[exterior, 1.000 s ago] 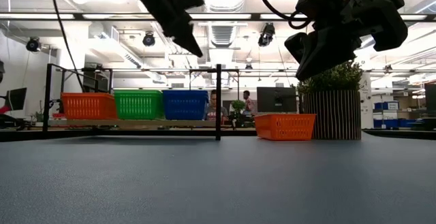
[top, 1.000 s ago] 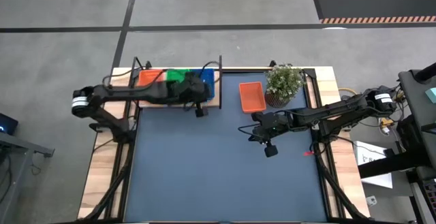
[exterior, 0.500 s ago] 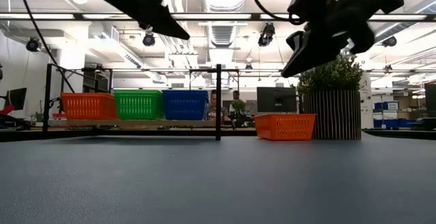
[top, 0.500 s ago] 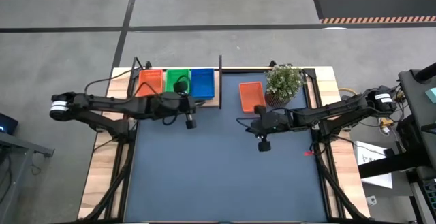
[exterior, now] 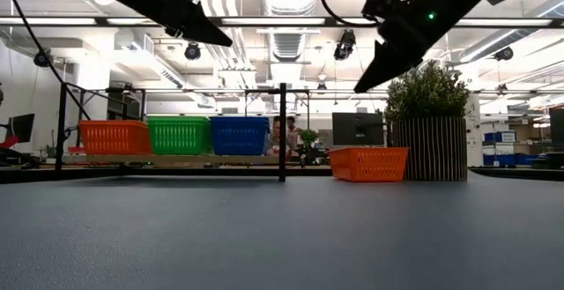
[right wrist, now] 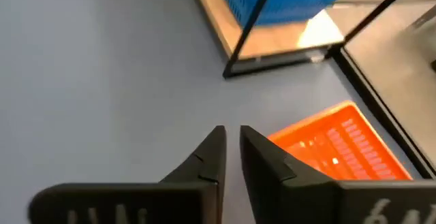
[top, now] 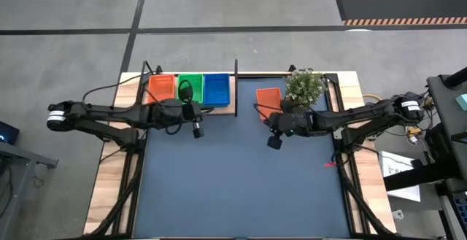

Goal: Stack baskets on shelf by color
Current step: Stack the orange bin on top of the stacked orange bins on the shelf

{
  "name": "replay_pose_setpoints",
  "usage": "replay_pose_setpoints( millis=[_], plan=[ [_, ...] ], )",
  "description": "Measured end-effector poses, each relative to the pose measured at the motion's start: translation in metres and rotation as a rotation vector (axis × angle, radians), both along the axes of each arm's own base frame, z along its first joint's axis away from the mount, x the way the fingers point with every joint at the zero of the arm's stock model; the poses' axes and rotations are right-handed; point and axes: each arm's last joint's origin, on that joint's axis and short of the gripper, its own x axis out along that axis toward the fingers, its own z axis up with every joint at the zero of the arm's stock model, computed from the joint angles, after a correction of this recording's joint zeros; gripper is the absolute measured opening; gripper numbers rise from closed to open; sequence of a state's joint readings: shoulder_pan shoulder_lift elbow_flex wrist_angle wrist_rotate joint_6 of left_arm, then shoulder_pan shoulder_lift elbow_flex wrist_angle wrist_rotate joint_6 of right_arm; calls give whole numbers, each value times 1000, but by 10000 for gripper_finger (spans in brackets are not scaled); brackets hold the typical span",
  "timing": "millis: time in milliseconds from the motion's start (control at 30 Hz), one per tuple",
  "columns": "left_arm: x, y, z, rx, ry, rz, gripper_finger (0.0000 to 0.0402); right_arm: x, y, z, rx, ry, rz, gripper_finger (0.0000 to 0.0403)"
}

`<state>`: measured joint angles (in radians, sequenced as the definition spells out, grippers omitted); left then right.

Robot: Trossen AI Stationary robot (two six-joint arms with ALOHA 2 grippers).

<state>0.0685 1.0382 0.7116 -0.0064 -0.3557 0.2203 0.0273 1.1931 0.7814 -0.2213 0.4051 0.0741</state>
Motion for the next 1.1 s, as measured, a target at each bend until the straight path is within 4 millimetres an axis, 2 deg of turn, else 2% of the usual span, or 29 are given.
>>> replay_pose_setpoints(
  millis=[100,300,467,667,867,1100],
  plan=[
    [1,0,-1,0,7,0,1,-3,-8,1,13,90,30,68],
    [3,0,-5,0,24,-1,1,-16,-21,-9,43,291,115,118],
    [3,0,-4,0,20,-1,1,-21,-30,-12,72,343,140,139],
    [3,0,-4,2,20,-1,1,-19,-33,-18,78,364,130,146],
    [3,0,-4,3,21,-2,2,-11,-34,-34,90,437,132,145],
    [2,0,-4,3,21,-2,2,3,-36,-38,83,459,142,130]
  ],
)
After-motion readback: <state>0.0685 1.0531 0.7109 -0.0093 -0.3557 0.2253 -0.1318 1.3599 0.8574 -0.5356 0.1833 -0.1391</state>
